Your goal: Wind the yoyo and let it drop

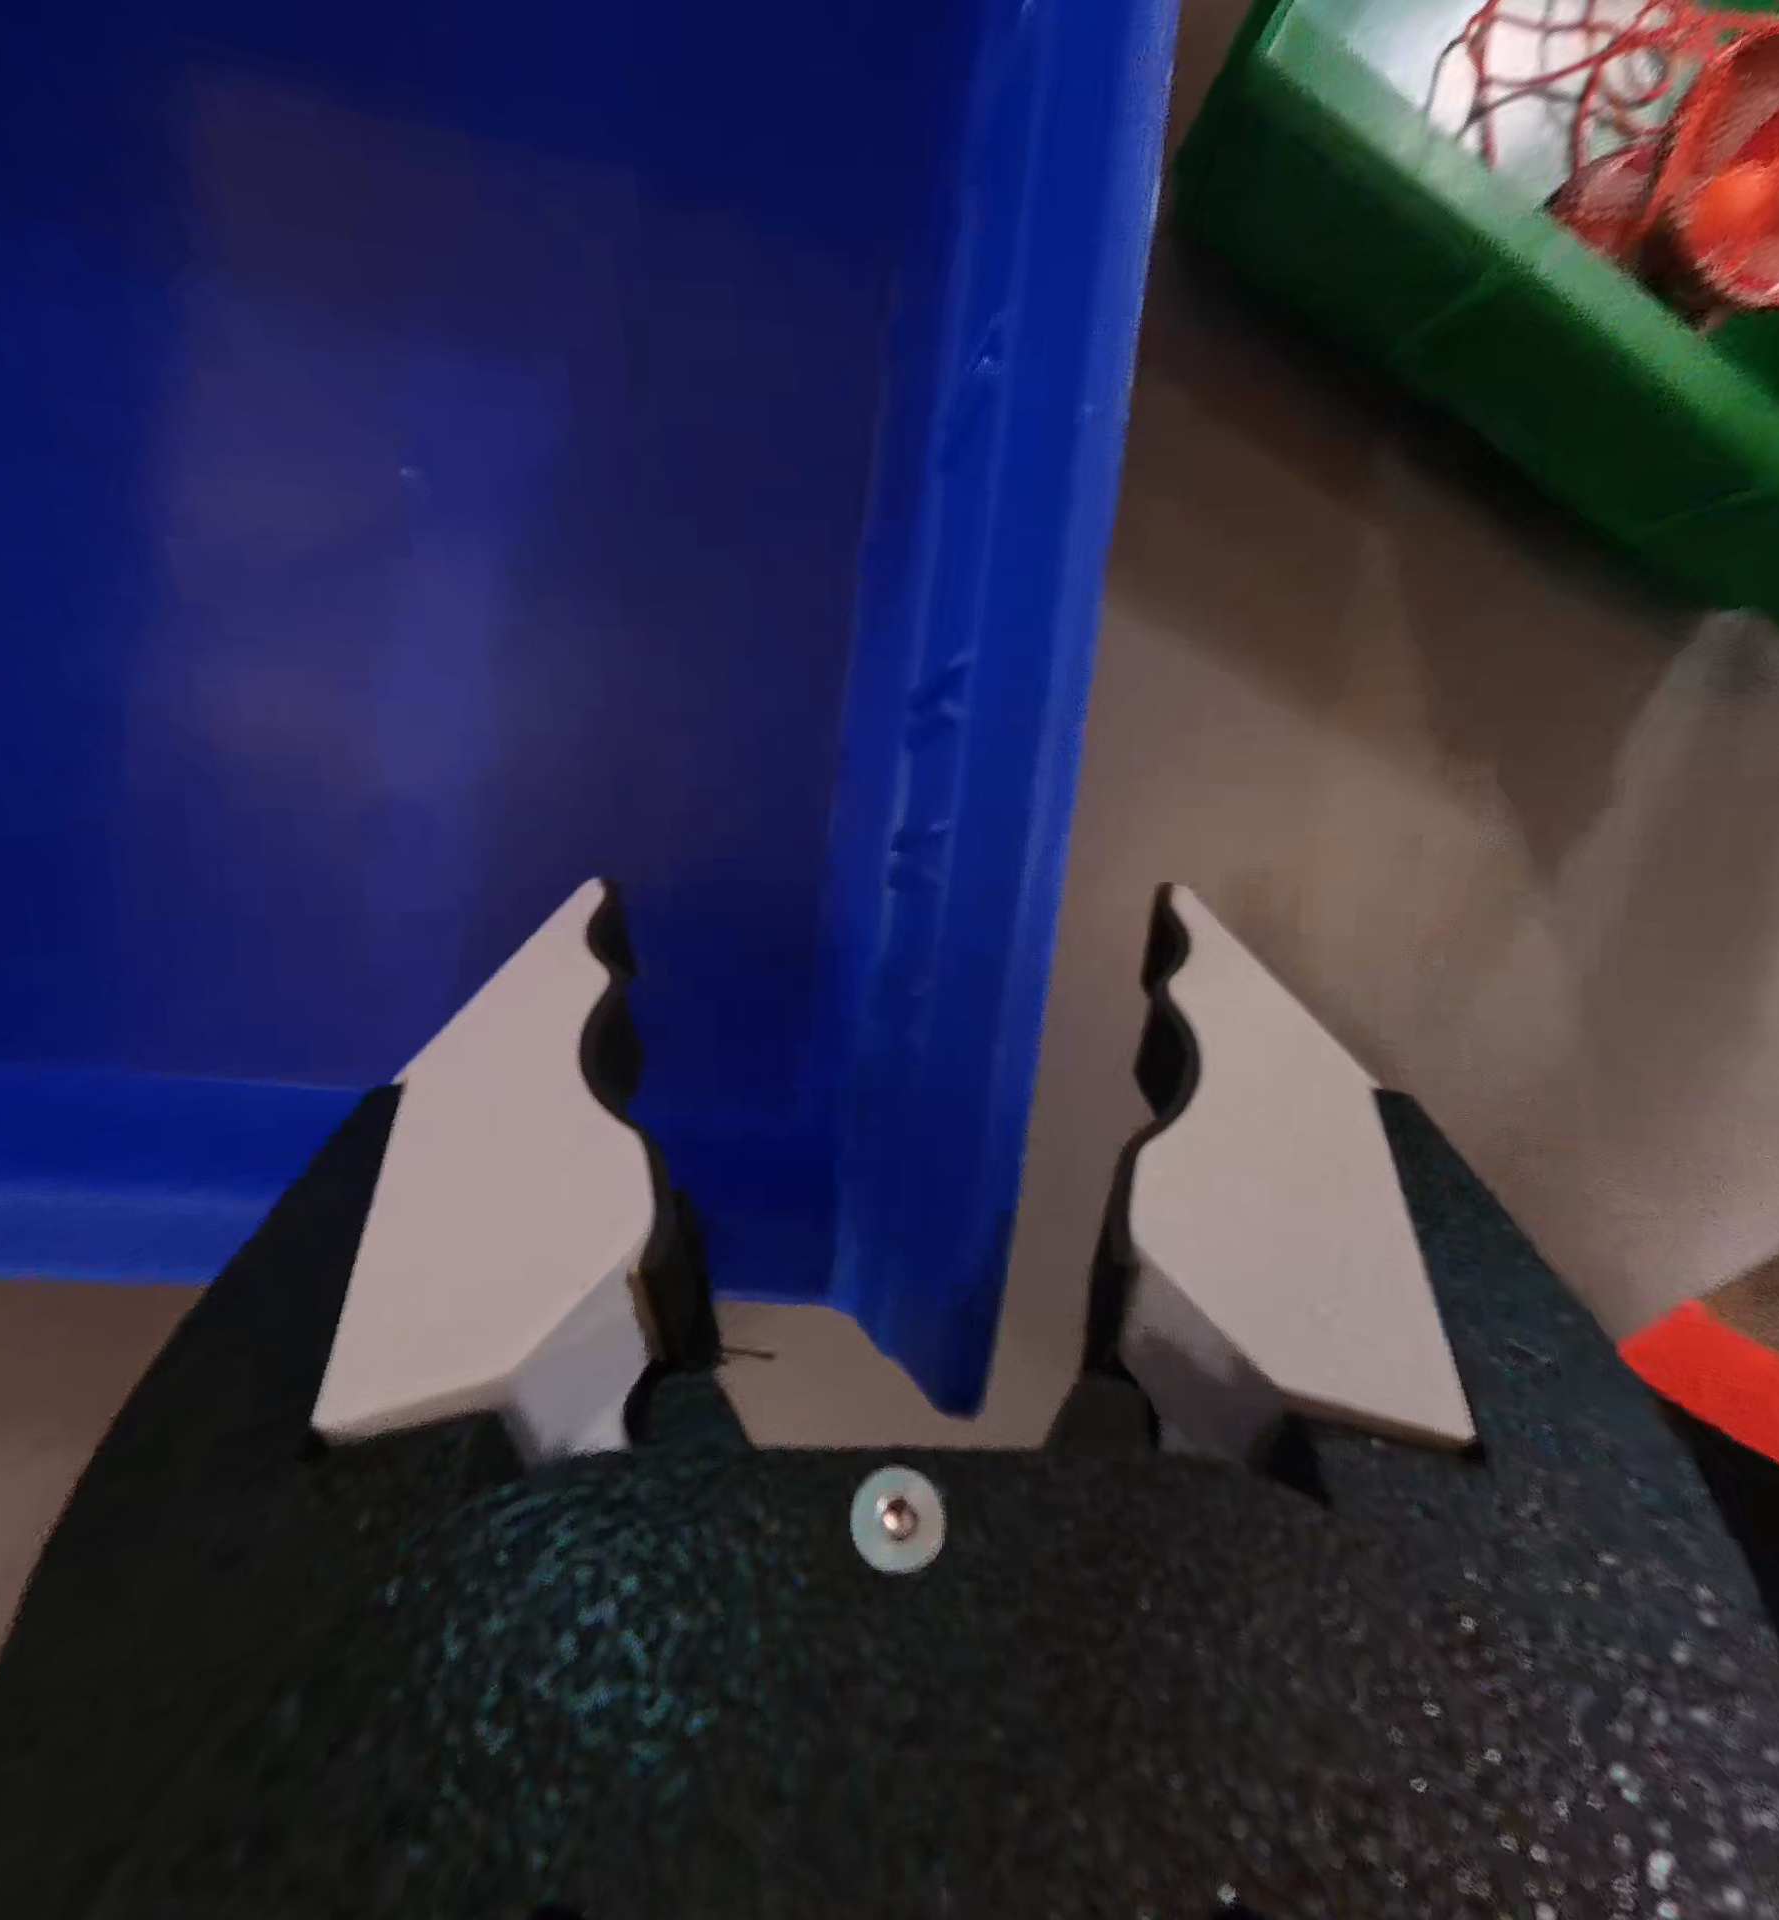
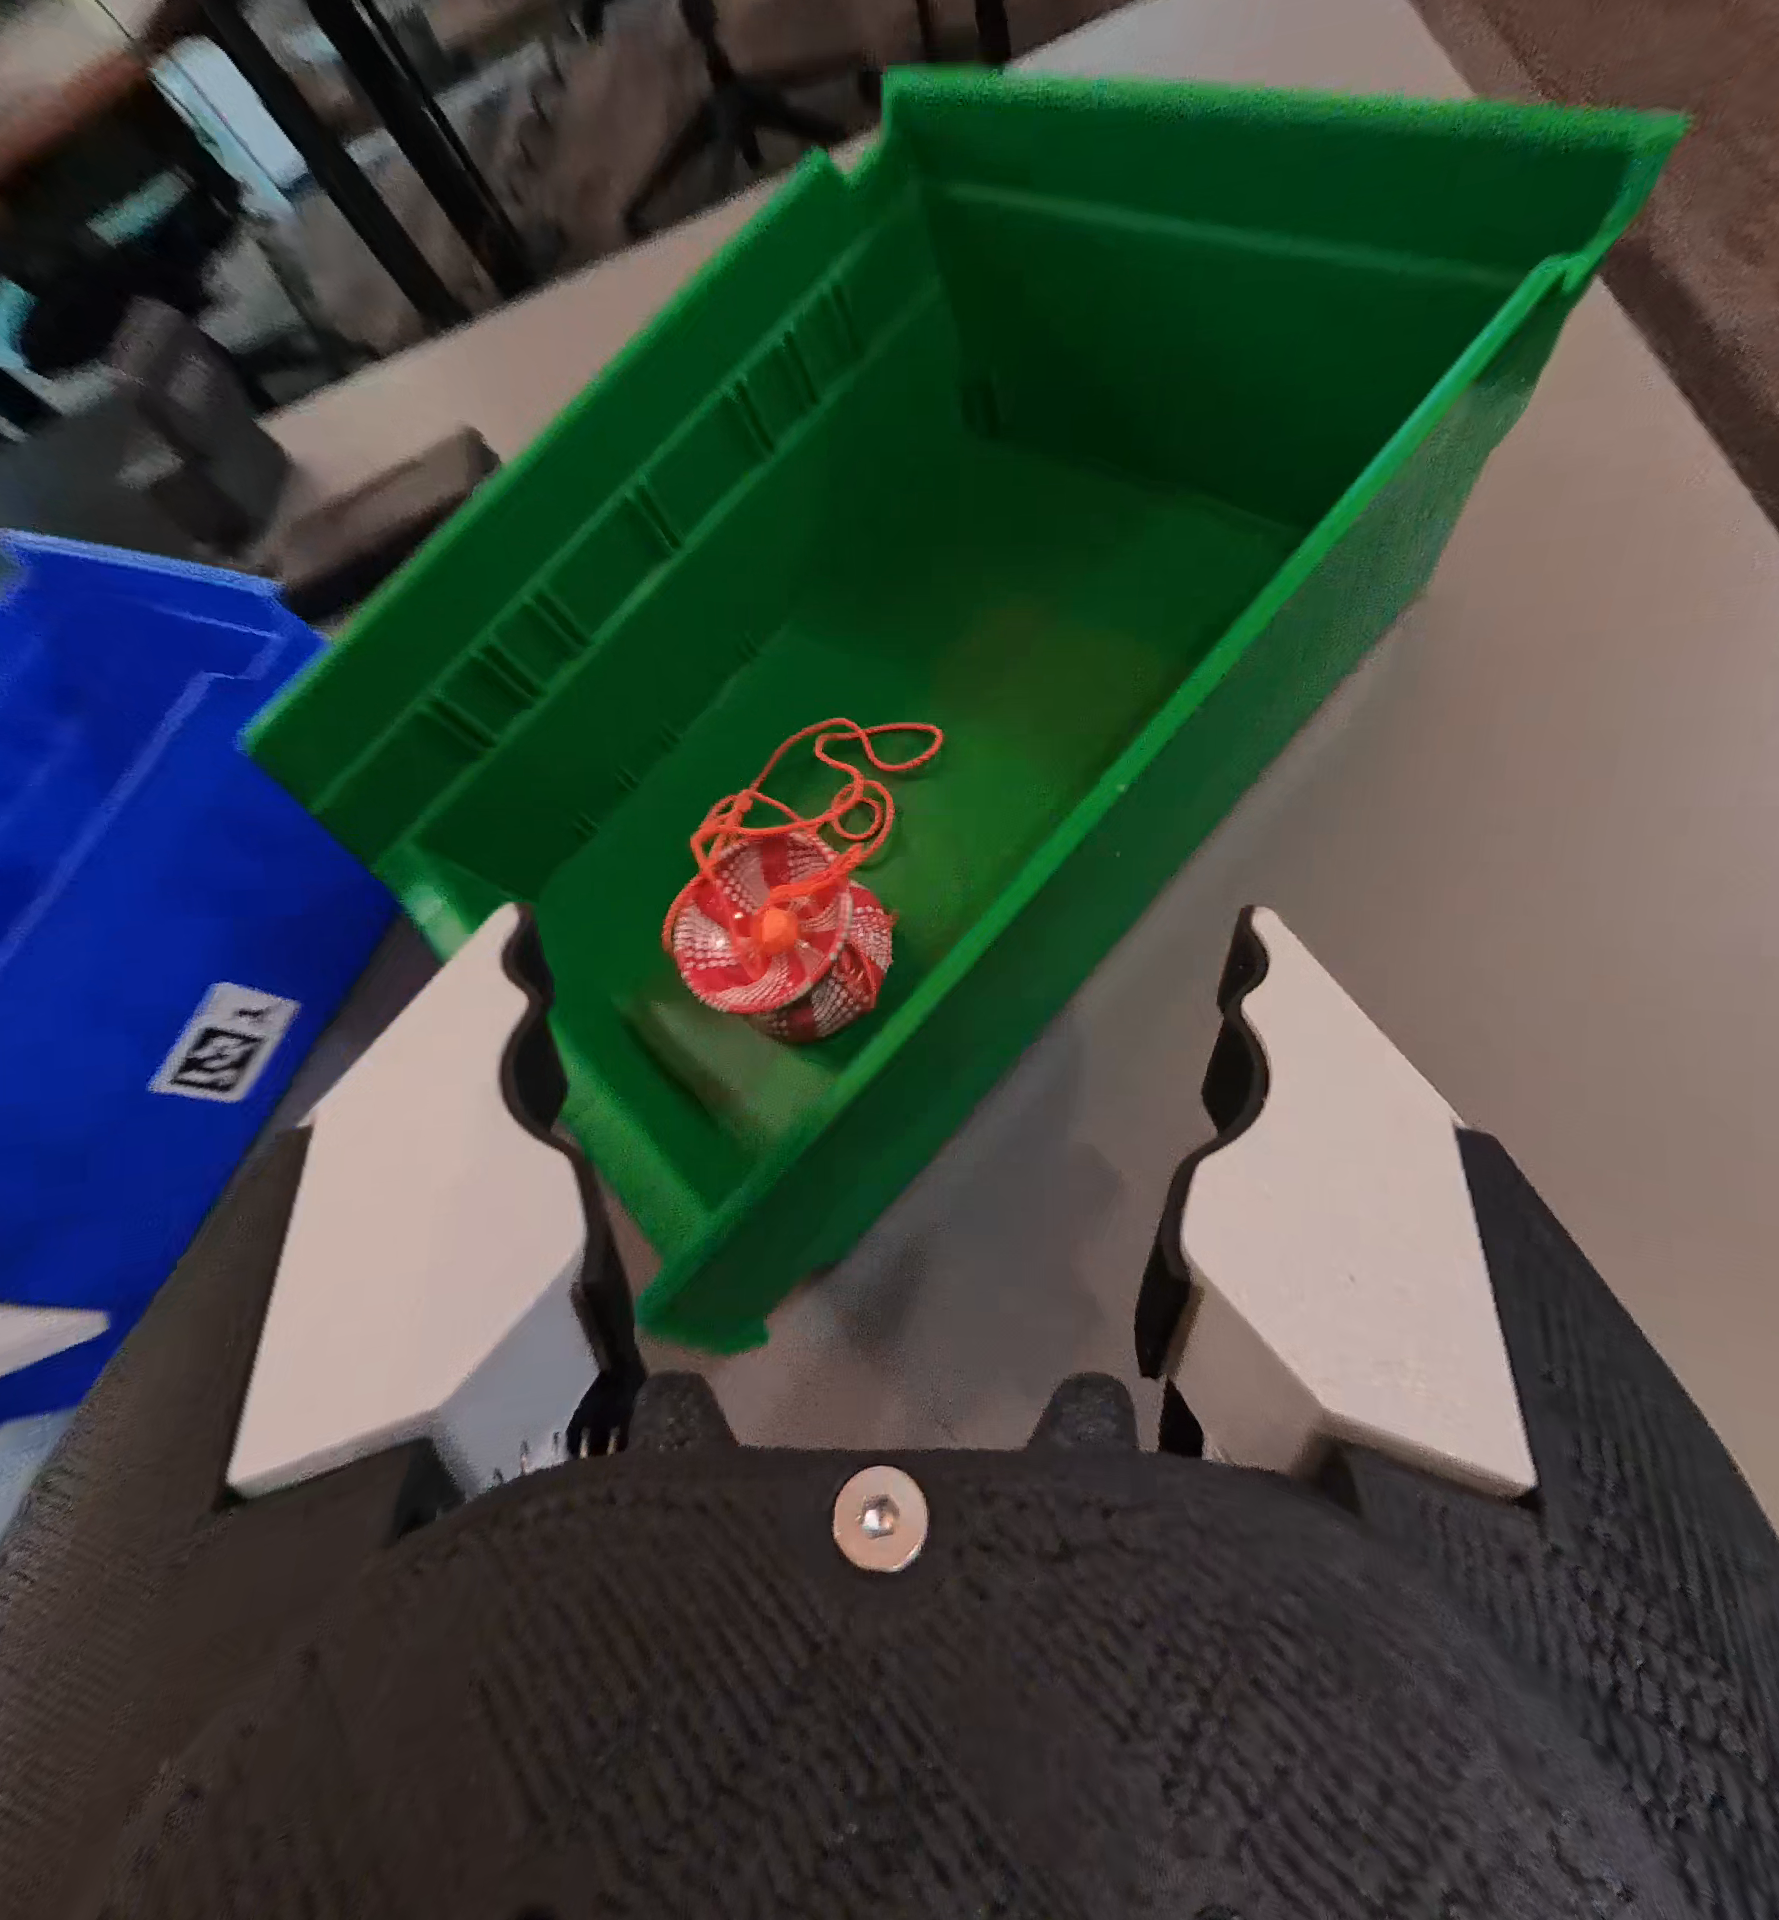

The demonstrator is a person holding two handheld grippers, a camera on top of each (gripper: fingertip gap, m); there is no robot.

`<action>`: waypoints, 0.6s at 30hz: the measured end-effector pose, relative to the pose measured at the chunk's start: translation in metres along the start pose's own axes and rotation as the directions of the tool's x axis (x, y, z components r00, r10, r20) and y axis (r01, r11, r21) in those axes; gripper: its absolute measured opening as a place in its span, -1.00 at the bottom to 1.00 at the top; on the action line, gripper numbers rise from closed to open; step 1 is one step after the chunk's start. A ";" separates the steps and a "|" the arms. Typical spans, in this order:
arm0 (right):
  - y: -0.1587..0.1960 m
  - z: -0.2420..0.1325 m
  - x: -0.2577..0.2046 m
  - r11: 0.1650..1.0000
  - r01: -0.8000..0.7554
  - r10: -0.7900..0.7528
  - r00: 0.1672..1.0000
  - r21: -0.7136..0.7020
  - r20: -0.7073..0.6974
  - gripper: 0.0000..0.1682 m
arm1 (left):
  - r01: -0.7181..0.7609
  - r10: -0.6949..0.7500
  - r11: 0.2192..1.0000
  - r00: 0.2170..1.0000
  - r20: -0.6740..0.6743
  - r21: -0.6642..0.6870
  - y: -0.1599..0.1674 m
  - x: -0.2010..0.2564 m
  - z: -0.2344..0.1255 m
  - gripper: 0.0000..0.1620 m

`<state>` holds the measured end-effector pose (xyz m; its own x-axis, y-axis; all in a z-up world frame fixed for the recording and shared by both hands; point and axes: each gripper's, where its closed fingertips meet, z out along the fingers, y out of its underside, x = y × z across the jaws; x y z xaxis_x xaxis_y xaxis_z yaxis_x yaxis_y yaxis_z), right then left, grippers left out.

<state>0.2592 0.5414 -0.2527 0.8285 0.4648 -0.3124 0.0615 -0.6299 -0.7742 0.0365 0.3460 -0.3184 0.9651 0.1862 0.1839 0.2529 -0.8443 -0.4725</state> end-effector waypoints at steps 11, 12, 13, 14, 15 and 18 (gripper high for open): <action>0.005 0.034 0.019 0.989 0.073 -0.099 0.973 -0.127 -0.211 -0.75 | -0.261 0.243 0.950 0.962 0.124 0.169 0.002 -0.014 -0.043 -0.98; 0.006 0.038 0.012 0.984 0.110 -0.136 0.973 -0.141 -0.189 -0.83 | -0.249 0.224 0.947 0.964 0.142 0.200 0.005 -0.017 -0.055 -0.97; 0.010 0.040 -0.001 0.977 0.142 -0.165 0.976 -0.158 -0.141 -0.86 | -0.236 0.199 0.943 0.965 0.170 0.234 0.008 -0.022 -0.070 -0.96; 0.015 0.042 -0.017 0.971 0.171 -0.188 0.978 -0.166 -0.094 -0.87 | -0.215 0.165 0.942 0.966 0.200 0.259 0.012 -0.028 -0.086 -0.96; 0.021 0.044 -0.035 0.963 0.206 -0.218 0.974 -0.177 -0.055 -0.87 | -0.192 0.128 0.941 0.965 0.231 0.280 0.018 -0.033 -0.103 -0.96; 0.043 0.049 -0.100 0.938 0.288 -0.282 0.958 -0.191 0.058 -0.79 | -0.116 -0.003 0.924 0.950 0.312 0.363 0.031 -0.053 -0.155 -0.94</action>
<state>0.1522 0.4978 -0.2819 0.7438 0.6588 -0.1124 0.4026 -0.5760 -0.7115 -0.0170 0.2318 -0.2090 0.9372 0.3364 -0.0921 0.1465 -0.6194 -0.7713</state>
